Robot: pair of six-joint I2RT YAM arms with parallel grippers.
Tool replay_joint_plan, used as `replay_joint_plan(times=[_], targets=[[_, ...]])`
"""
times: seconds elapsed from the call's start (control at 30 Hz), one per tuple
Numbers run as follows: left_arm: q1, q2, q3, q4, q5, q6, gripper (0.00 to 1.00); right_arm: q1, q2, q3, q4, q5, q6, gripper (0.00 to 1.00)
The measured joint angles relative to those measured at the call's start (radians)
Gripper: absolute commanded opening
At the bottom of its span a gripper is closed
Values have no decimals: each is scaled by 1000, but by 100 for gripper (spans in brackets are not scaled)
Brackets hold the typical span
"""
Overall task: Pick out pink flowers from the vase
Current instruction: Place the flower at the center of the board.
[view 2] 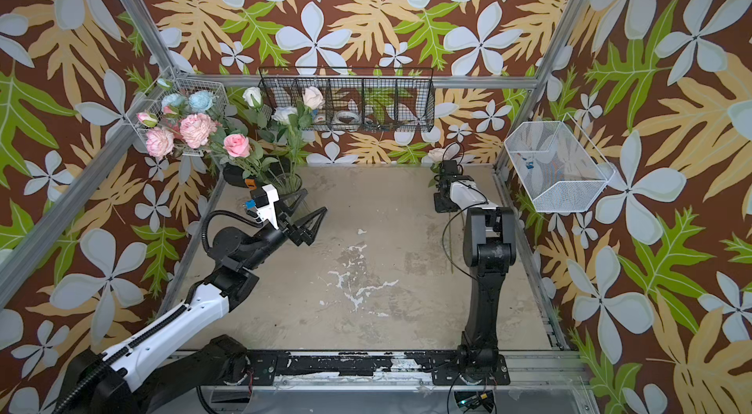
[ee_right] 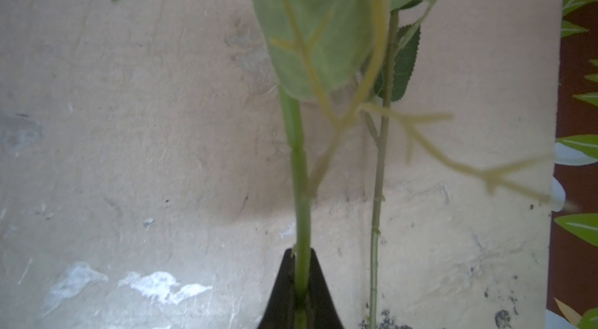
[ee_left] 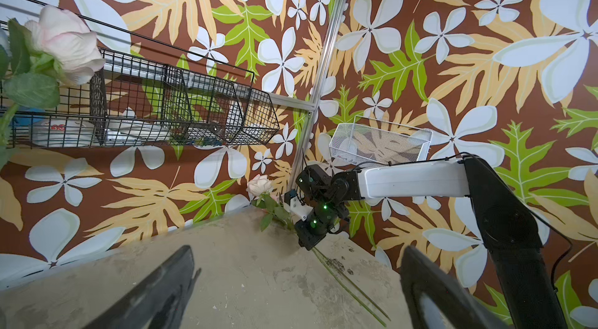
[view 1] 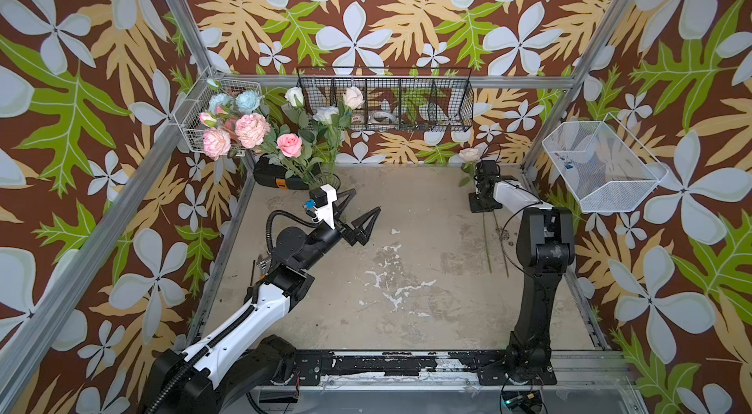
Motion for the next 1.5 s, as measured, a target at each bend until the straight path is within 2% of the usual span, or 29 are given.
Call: replay_joint_plan(times=[0.67, 0.87, 1.3, 1.5], targets=[[0, -16, -25, -7, -12, 0, 100, 1, 151, 141, -68, 166, -26, 0], [0, -8, -18, -7, -12, 0, 100, 0, 130, 107, -52, 170, -25, 12], [0, -7, -11, -7, -8, -1, 100, 0, 105, 90, -82, 150, -23, 18], [0, -5, -11, -7, -9, -1, 100, 0, 28, 72, -105, 118, -18, 23]])
